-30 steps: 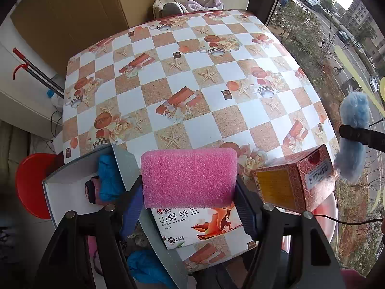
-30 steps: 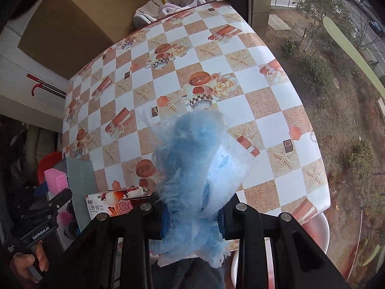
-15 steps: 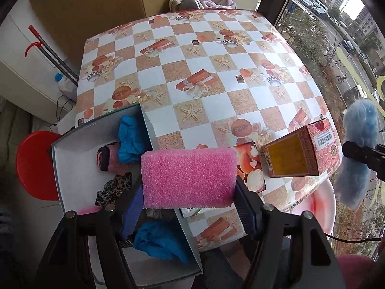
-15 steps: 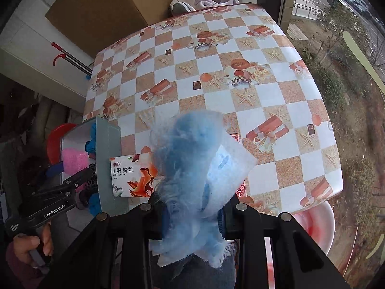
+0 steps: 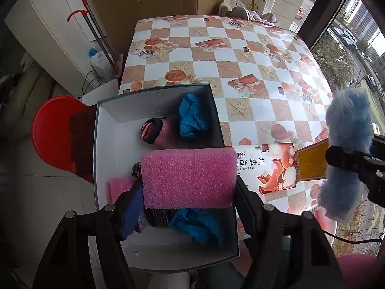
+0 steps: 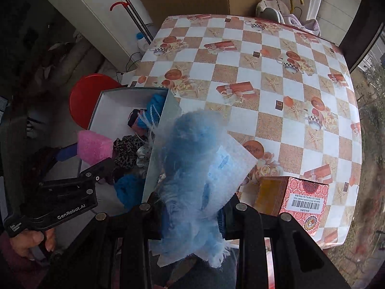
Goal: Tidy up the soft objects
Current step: 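Carry the fluffy light-blue item and pink sponge over the white box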
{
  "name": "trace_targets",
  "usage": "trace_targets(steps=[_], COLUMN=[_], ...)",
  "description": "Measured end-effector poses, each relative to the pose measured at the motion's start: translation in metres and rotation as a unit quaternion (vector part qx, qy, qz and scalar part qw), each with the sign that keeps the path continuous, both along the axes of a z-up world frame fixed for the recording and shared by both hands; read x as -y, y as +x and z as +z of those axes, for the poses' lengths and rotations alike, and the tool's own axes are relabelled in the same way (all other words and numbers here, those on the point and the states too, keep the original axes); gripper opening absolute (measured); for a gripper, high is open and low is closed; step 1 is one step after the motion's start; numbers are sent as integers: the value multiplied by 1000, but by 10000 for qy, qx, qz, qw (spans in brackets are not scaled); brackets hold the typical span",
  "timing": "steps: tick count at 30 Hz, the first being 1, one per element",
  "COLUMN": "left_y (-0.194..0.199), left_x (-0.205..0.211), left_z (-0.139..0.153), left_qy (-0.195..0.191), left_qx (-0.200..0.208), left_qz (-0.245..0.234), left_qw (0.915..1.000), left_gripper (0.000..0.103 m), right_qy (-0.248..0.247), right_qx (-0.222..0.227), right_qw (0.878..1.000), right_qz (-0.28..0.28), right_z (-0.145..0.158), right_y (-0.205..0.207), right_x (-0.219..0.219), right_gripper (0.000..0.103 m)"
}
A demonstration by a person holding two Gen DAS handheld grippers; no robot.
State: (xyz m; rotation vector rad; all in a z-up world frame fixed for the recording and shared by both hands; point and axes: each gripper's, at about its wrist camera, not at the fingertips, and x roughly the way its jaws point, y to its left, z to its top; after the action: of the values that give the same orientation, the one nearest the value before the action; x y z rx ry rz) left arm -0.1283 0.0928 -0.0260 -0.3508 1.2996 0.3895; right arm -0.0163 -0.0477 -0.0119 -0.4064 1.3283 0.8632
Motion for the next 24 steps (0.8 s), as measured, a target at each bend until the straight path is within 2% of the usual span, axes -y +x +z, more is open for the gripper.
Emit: trace_targets(steps=[10, 15, 24], left_y=[-38, -42, -42], left_x=[-30, -36, -38], left_z=[-13, -16, -19], left_qy=[-106, -142, -166], left_qx=[-149, -170, -200], left_qz=[698, 779, 770], left_qw=[9974, 9967, 9967], left_gripper=[73, 73, 73], right_qy=[32, 37, -159], right_qx=[-4, -70, -160], right_qw=[9956, 9947, 9938], right_qz=[936, 1030, 1085], right_z=[-1, -5, -20], right_y=[-33, -41, -50], right_x=[-75, -97, -101], right_gripper=[32, 32, 32])
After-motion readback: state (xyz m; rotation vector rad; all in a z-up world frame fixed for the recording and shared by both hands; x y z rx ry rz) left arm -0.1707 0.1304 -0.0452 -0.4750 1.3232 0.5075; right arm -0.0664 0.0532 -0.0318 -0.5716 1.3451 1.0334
